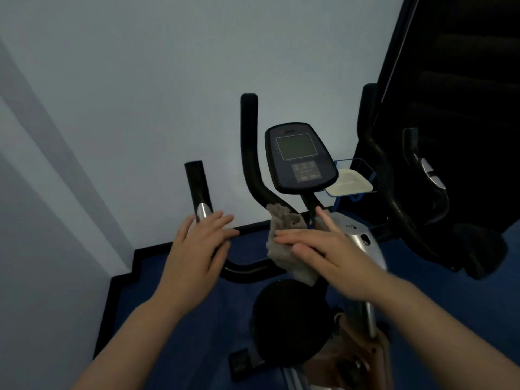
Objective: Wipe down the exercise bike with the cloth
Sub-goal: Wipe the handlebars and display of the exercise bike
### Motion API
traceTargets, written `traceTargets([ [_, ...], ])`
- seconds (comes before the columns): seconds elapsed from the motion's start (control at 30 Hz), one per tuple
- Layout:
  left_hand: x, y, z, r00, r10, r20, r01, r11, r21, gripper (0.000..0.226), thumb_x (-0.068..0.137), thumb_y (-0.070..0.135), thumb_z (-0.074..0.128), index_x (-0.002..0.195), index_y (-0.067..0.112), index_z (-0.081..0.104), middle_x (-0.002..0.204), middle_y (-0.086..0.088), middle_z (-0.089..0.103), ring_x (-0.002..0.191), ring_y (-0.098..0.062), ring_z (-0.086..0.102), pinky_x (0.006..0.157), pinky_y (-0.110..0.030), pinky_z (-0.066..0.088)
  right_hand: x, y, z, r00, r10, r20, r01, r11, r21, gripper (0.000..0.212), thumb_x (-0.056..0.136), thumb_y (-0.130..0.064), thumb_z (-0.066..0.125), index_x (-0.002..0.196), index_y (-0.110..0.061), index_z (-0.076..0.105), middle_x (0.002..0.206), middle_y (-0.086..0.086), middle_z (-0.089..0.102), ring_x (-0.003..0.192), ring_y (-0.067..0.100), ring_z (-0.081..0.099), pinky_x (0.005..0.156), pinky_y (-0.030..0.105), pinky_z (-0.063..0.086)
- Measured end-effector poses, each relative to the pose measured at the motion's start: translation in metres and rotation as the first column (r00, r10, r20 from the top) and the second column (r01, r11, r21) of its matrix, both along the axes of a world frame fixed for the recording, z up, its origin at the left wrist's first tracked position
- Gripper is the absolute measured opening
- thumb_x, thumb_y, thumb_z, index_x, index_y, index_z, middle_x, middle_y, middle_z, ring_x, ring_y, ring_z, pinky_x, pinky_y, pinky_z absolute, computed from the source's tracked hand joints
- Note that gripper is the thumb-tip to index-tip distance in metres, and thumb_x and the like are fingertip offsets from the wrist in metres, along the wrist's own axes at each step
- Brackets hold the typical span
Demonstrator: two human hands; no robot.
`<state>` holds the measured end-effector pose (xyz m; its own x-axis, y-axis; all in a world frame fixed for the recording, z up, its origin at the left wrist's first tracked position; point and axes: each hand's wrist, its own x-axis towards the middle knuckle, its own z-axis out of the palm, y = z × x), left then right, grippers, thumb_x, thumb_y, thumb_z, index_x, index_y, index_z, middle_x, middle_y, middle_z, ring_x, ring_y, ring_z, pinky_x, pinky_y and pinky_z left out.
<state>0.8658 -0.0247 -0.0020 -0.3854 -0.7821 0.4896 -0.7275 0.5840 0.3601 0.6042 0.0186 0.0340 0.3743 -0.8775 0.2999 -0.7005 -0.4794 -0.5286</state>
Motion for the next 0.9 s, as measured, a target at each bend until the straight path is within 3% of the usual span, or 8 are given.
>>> traceTargets([
  [0.07,0.014,-0.001,-0.006,0.989,-0.063,0.136,0.063,0.998,0.009,0.036,0.103,0.034,0.034,0.129,0.029,0.059,0.154,0.011,0.035,0.148,-0.007,0.017,0.121,-0.033,-0.001,-0.005,-0.005,0.004,0.991,0.087,-0.098,-0.076,0.991,0.11,0.035,0.101,-0.042,0.043,0.133,-0.055,0.044,0.135,-0.042,0.036,0.134,-0.024,0.009,0.114,0.009,-0.002],
  [0.13,0.021,0.0,-0.01,0.987,-0.083,0.137,0.08,0.996,0.029,0.042,0.104,0.037,0.026,0.134,0.029,0.054,0.158,0.012,0.029,0.15,-0.007,0.01,0.121,-0.032,-0.004,0.0,-0.008,0.008,0.962,0.107,-0.253,-0.056,0.978,0.2,0.041,0.098,-0.045,0.048,0.136,-0.059,0.039,0.141,-0.039,0.033,0.14,-0.011,0.005,0.113,0.012,0.014],
  [0.27,0.024,0.0,-0.015,0.99,-0.113,0.081,0.109,0.993,0.051,0.044,0.103,0.036,0.026,0.138,0.025,0.051,0.157,0.01,0.031,0.15,-0.008,0.01,0.122,-0.033,0.0,0.032,-0.013,0.013,0.947,0.034,-0.321,0.014,0.989,0.148,0.041,0.096,-0.04,0.056,0.137,-0.043,0.051,0.133,-0.017,0.059,0.124,0.005,0.053,0.102,0.028,0.043],
  [0.37,0.03,-0.005,-0.016,0.983,-0.163,0.082,0.159,0.986,0.054,0.042,0.103,0.036,0.029,0.139,0.026,0.048,0.156,0.012,0.03,0.15,-0.007,0.011,0.122,-0.034,0.002,0.047,-0.008,0.017,0.971,-0.027,-0.238,0.074,0.979,0.191,0.038,0.094,-0.037,0.061,0.132,-0.037,0.057,0.125,-0.016,0.064,0.115,0.002,0.057,0.099,0.029,0.046],
  [0.53,0.04,-0.02,-0.014,0.961,-0.262,0.09,0.258,0.965,0.048,0.043,0.102,0.041,0.033,0.14,0.027,0.048,0.156,0.014,0.031,0.149,-0.007,0.013,0.122,-0.034,0.0,0.064,0.011,0.01,0.879,-0.441,-0.183,0.452,0.892,0.02,0.03,0.094,-0.033,0.06,0.122,-0.027,0.064,0.118,-0.009,0.059,0.111,0.012,0.055,0.092,0.029,0.045],
  [0.67,0.044,-0.033,-0.01,0.946,-0.312,0.083,0.31,0.95,0.035,0.047,0.101,0.045,0.035,0.141,0.025,0.048,0.159,0.01,0.027,0.15,-0.009,0.01,0.122,-0.034,-0.001,0.097,0.02,-0.001,0.829,-0.483,-0.281,0.522,0.849,0.082,0.047,0.092,-0.047,0.058,0.133,-0.026,0.049,0.128,-0.007,0.042,0.122,0.014,0.039,0.09,0.027,0.04],
  [0.8,0.053,-0.045,-0.007,0.916,-0.387,0.107,0.386,0.922,0.027,0.049,0.102,0.047,0.032,0.146,0.026,0.042,0.16,0.01,0.023,0.151,-0.01,0.005,0.122,-0.034,-0.002,0.089,0.017,0.009,0.755,-0.634,-0.164,0.652,0.752,0.096,0.037,0.091,-0.031,0.065,0.126,-0.024,0.059,0.122,-0.003,0.055,0.117,0.016,0.049,0.095,0.031,0.042],
  [0.9,0.058,-0.047,-0.01,0.904,-0.424,0.055,0.422,0.905,0.044,0.048,0.103,0.042,0.031,0.148,0.028,0.037,0.16,0.013,0.022,0.151,-0.01,0.004,0.123,-0.04,0.005,0.119,0.02,0.0,0.672,-0.706,-0.222,0.719,0.694,-0.03,0.033,0.093,-0.039,0.059,0.122,-0.026,0.058,0.115,-0.002,0.057,0.11,0.017,0.049,0.087,0.026,0.038],
])
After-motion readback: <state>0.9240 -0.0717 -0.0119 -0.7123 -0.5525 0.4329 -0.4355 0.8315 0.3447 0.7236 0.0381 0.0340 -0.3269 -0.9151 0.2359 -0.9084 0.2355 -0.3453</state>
